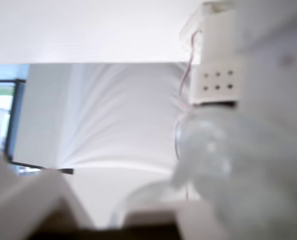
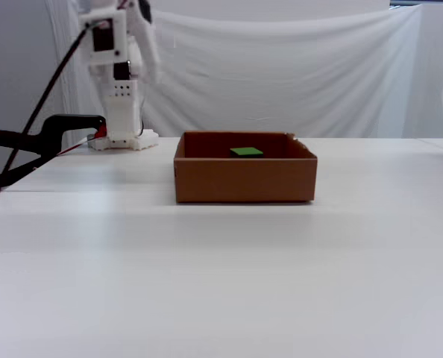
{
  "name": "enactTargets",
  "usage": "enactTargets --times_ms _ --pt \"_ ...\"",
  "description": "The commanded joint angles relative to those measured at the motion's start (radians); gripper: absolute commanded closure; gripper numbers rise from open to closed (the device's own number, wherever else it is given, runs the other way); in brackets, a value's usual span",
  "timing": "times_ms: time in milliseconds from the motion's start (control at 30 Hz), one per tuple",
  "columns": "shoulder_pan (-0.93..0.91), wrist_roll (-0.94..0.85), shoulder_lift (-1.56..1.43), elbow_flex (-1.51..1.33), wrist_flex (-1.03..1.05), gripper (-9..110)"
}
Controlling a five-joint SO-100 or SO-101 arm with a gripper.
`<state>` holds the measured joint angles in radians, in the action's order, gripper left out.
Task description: Grasp a green cube and put it in a box.
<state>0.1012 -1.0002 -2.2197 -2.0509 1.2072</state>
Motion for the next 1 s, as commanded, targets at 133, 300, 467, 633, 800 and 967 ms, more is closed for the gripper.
enactTargets --times_ms 133,300,467,633,800,967 --pt "-0.265 0.011 -0.512 -0.506 0.020 74" --pt "-0.310 0.041 -0.857 -0.787 0.020 74" --pt "-0.348 0.043 -0.965 -0.920 0.008 74" --pt "-0.374 0.043 -0.965 -0.920 0.023 74" --pt "-0.374 0.043 -0.965 -0.920 0.025 74" --pt "-0.374 0.044 -0.965 -0.920 0.025 74"
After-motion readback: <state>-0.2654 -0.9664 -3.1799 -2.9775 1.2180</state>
